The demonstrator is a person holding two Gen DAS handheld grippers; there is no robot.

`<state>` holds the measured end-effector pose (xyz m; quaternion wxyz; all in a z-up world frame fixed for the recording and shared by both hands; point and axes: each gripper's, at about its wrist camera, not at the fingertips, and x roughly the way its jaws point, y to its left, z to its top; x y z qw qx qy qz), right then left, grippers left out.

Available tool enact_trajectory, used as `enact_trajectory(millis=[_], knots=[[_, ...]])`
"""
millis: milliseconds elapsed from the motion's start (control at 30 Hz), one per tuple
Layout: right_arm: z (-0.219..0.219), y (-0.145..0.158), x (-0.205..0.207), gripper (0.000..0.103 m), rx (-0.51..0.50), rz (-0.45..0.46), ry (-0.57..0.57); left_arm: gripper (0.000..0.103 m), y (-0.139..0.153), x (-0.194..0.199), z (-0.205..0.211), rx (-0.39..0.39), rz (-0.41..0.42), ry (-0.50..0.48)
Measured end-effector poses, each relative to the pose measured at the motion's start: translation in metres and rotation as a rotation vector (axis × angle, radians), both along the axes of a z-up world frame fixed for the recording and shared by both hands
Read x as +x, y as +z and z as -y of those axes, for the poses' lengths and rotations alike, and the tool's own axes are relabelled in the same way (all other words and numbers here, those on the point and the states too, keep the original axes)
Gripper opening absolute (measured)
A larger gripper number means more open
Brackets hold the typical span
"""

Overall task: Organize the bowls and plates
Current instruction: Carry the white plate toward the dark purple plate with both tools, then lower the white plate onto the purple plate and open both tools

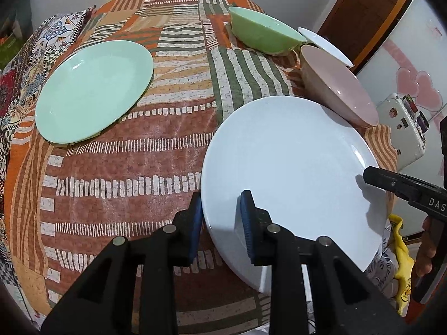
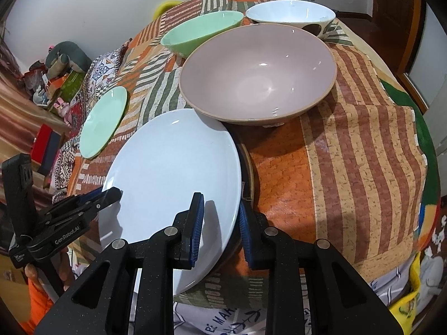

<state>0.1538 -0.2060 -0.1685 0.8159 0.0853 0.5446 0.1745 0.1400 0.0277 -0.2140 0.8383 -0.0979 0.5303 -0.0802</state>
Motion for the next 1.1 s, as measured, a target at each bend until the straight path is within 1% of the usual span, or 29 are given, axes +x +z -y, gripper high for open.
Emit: enact_trajectory(millis=[100,200,300,433,633,667,767,933,967,1033,1100], knots=[[0.002,0.002,-0.003,0.022,-0.011,0.005,-0.001,0.026,0.0,0.0,0.001,0.001,0.001,-0.002],[0.006,0.011,-0.006,0.023,-0.073,0.052,-0.013,0.026,0.0,0.0,0.005,0.021,0.007,-0.005],[0.015,0.015,-0.006,0.023,-0.041,0.048,-0.023,0.026,0.0,0.0,0.005,0.027,0.009,-0.005],[0.017,0.019,-0.01,0.023,-0.049,0.062,-0.023,0.026,0.003,-0.002,0.003,0.018,0.013,-0.004],[0.003,0.03,-0.013,0.025,-0.055,0.1,-0.01,0.027,0.03,-0.014,-0.004,0.035,0.082,-0.003],[0.001,0.031,-0.013,0.026,-0.054,0.107,-0.007,0.029,0.036,-0.016,-0.007,0.035,0.094,0.003],[-0.008,0.04,-0.012,0.03,-0.056,0.139,0.002,0.029,0.051,-0.02,-0.017,0.036,0.134,0.022],[-0.028,0.055,-0.008,0.035,-0.055,0.199,0.03,0.029,0.075,-0.029,-0.041,0.061,0.199,0.068],[-0.033,0.058,-0.007,0.037,-0.054,0.209,0.037,0.031,0.081,-0.031,-0.048,0.069,0.217,0.085],[-0.043,0.064,-0.003,0.038,-0.049,0.232,0.054,0.037,0.09,-0.035,-0.059,0.08,0.243,0.114],[-0.054,0.068,0.0,0.039,-0.043,0.248,0.072,0.047,0.099,-0.038,-0.073,0.102,0.277,0.153]])
